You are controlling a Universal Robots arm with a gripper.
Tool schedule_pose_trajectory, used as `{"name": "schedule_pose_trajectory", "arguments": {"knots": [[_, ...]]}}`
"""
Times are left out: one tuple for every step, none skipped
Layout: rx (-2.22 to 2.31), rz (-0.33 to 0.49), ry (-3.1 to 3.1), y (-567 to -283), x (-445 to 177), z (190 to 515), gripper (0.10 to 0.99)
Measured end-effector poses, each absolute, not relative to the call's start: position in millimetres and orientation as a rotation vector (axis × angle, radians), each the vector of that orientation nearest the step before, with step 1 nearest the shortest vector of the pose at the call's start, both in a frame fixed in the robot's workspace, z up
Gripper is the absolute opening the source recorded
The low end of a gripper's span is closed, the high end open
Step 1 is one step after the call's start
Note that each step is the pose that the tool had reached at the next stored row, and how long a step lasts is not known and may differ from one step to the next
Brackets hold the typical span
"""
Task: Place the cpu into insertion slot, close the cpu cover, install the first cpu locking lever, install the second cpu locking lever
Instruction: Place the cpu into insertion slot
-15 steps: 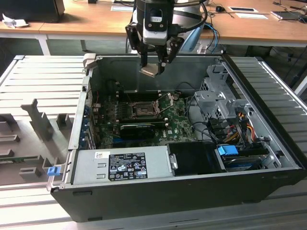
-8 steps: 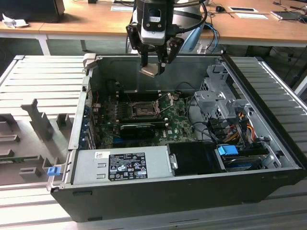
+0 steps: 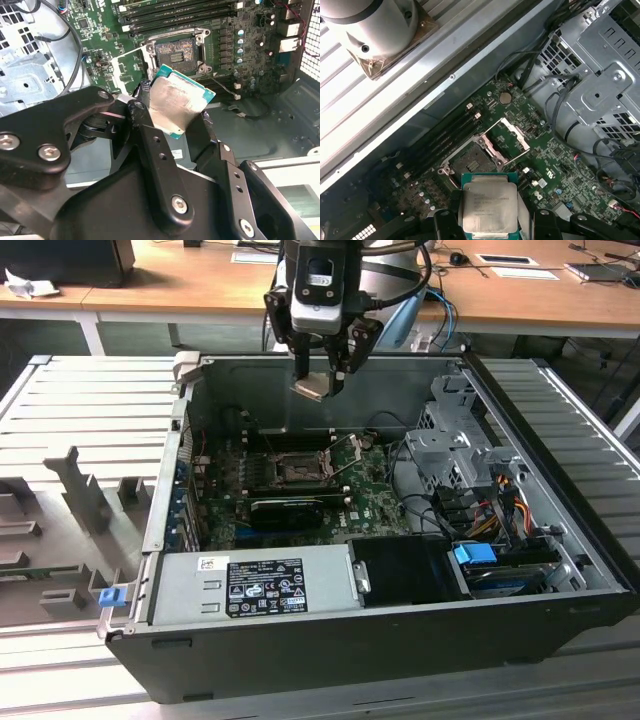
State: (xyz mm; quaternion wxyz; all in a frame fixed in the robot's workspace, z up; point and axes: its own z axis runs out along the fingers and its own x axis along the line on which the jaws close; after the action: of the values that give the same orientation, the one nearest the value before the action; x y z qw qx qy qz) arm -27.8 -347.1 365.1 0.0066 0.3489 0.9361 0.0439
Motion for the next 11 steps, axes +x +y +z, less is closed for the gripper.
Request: {"name": "schedule_pose_trajectory", "arguments": {"knots": [[1.1,0.137,2.925,-347.1,-27.8,365.1,0.525],[1.105,0.137,2.923,-347.1,-27.8,365.1,0.525],[1.11,0.137,2.921,-347.1,-27.8,365.1,0.525],[1.114,0.137,2.92,-347.1,-27.8,365.1,0.525],[1.12,0.137,2.917,-347.1,-27.8,365.1,0.525],[1.127,0.137,2.914,-347.1,-27.8,365.1,0.525],[1.132,0.137,2.912,-347.1,-27.8,365.0,0.525],[1.141,0.137,2.908,-347.1,-27.8,365.0,0.525],[1.15,0.137,2.904,-347.1,-27.8,365.0,0.525],[1.156,0.137,2.902,-347.1,-27.8,364.9,0.525],[1.161,0.137,2.9,-347.1,-27.8,364.9,0.525]]}}
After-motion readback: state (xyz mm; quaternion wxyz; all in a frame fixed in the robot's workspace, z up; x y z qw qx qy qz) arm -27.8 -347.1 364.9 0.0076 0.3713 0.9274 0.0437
